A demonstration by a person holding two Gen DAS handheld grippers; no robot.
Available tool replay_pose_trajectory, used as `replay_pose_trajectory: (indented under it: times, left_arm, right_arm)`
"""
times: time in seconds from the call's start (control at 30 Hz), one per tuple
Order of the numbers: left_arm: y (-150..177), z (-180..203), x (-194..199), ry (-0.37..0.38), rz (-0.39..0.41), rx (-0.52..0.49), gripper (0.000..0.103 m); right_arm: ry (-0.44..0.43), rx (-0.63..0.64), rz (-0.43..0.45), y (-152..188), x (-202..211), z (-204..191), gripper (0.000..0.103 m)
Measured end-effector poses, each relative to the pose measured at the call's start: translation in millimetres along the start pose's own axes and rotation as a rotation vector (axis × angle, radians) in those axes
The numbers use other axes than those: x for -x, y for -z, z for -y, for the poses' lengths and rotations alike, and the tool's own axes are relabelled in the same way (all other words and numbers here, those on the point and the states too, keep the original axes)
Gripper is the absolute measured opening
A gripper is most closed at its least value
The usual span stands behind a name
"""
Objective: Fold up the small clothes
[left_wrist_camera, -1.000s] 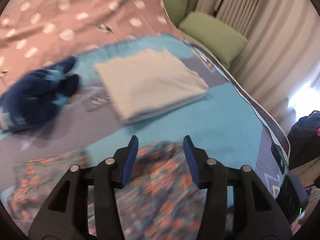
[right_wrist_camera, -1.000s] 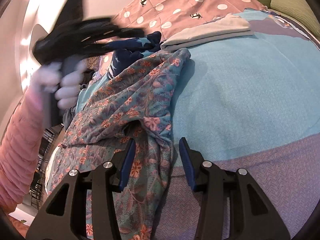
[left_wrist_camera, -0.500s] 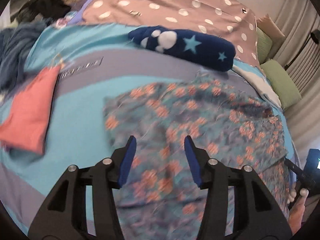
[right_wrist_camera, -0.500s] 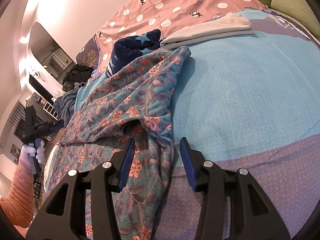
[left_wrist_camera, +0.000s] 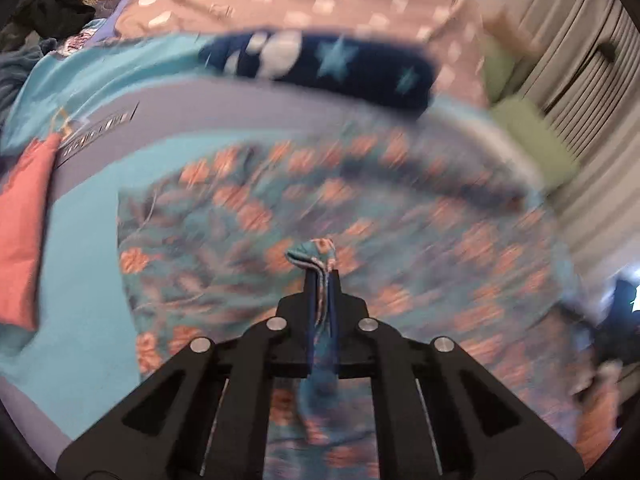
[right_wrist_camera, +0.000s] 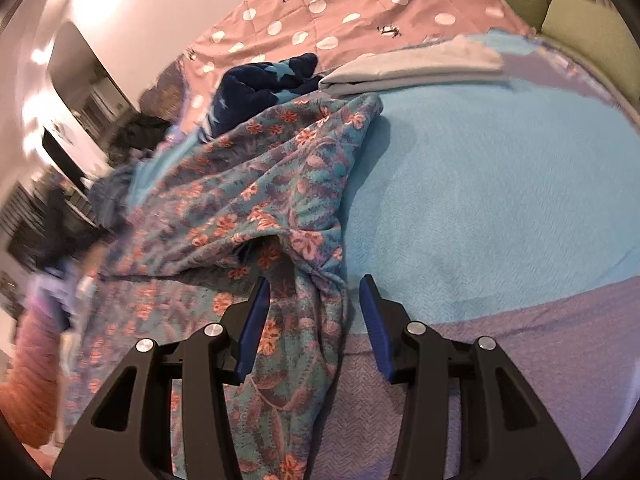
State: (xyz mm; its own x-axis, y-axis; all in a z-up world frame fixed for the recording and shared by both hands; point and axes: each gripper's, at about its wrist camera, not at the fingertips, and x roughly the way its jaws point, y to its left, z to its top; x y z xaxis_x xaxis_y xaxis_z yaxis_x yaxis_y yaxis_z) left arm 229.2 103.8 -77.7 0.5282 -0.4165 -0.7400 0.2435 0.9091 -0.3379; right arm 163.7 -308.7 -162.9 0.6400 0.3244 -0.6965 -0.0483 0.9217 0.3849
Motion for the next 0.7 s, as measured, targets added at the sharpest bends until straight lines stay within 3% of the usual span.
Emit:
replay_pose_trajectory:
  times: [0.1,0.17,0.3,0.47,0.6,0.7]
  left_arm:
    - [-16.0,11.8,50.2,0.036,0.149,-0.032,0.006]
    - [-22.5,11.9,66.3,0.001,0.187,-0.053,0.006]
    - [-18.6,-6.5,52.3,-0.071,0.129,-0.027,0.007]
    - [2.9,-34.1,16.5,-0.156,0.046,0.026,0.004]
    - [14.5,-60.5,4.3,-0.287,0.012,0.063,0.004]
    - [14.7,-68.5,13.1,-0.255,0.029,0.102,0.004]
  right_arm:
    - [0.141,0.091,0.026,-7.1,3.9,-18.5,0.047]
    - [0.158,0.144,0.014,-11.5,-1.3,-27.6,0.047]
    - [0.218,0.203,-0.051,-13.8,-23.5,-37.3,0.047]
    - [0.283,0.159,-0.063,-14.1,-14.0,-27.1,0.043]
    - [0.225,0.162,-0.106,-11.1,-0.2,-20.8,0.044]
    - [0.18,0.162,-0.085,-25.6,12.6,-17.4,0.044]
